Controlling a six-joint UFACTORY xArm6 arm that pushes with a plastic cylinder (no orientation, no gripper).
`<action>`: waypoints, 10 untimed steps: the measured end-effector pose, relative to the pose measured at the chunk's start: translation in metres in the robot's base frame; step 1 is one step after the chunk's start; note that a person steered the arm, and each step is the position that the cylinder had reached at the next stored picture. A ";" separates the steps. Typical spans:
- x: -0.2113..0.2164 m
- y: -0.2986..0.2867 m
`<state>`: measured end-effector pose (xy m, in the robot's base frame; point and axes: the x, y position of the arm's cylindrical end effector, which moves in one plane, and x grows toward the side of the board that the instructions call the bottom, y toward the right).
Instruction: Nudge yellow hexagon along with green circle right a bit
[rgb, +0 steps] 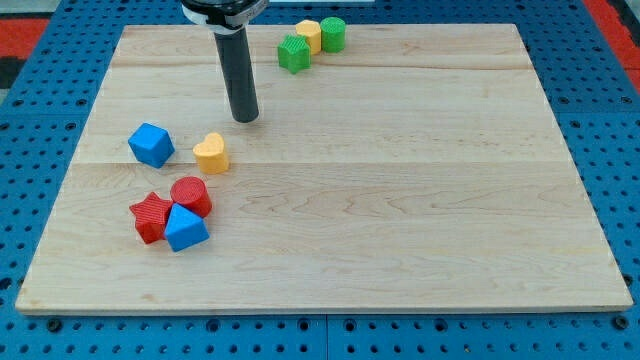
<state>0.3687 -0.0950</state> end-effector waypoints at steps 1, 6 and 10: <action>0.005 0.012; 0.005 0.037; 0.021 0.091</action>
<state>0.3893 -0.0044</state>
